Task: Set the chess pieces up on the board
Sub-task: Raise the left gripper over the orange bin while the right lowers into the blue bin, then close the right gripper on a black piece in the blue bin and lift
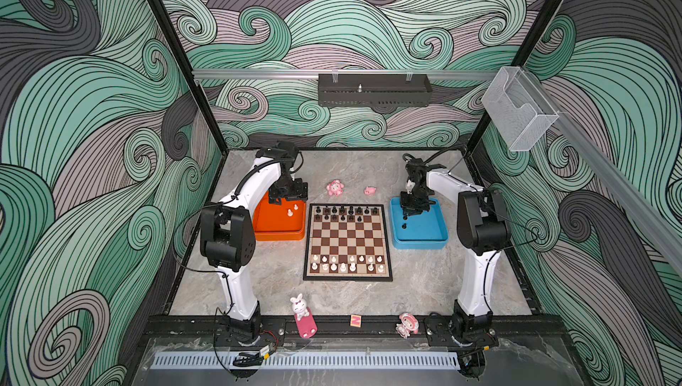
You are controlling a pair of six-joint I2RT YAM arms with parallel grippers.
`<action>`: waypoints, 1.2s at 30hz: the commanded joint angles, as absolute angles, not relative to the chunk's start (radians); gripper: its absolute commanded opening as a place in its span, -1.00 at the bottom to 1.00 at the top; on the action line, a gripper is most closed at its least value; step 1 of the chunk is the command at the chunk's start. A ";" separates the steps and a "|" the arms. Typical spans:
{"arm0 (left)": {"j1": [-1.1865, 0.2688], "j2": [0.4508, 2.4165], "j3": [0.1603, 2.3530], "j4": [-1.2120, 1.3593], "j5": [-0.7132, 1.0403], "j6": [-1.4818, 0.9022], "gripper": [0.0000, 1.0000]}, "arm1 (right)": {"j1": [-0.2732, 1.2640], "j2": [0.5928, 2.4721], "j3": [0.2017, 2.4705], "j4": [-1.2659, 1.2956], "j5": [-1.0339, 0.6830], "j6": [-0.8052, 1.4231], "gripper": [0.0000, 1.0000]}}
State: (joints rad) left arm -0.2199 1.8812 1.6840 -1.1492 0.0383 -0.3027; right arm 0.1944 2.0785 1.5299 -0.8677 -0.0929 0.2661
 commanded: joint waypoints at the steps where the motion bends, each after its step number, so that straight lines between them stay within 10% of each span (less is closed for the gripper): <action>1: -0.210 1.895 1.687 -1.151 0.054 -0.295 0.77 | 0.200 2.095 1.555 -0.893 -0.064 0.267 -0.56; 36: -0.211 1.872 1.664 -1.147 0.063 -0.292 0.77 | 0.221 2.060 1.510 -0.917 -0.083 0.291 -0.68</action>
State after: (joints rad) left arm -0.2180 1.8832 1.6703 -1.1450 0.0566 -0.2985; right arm 0.2142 2.0785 1.5238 -0.8913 -0.0860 0.2817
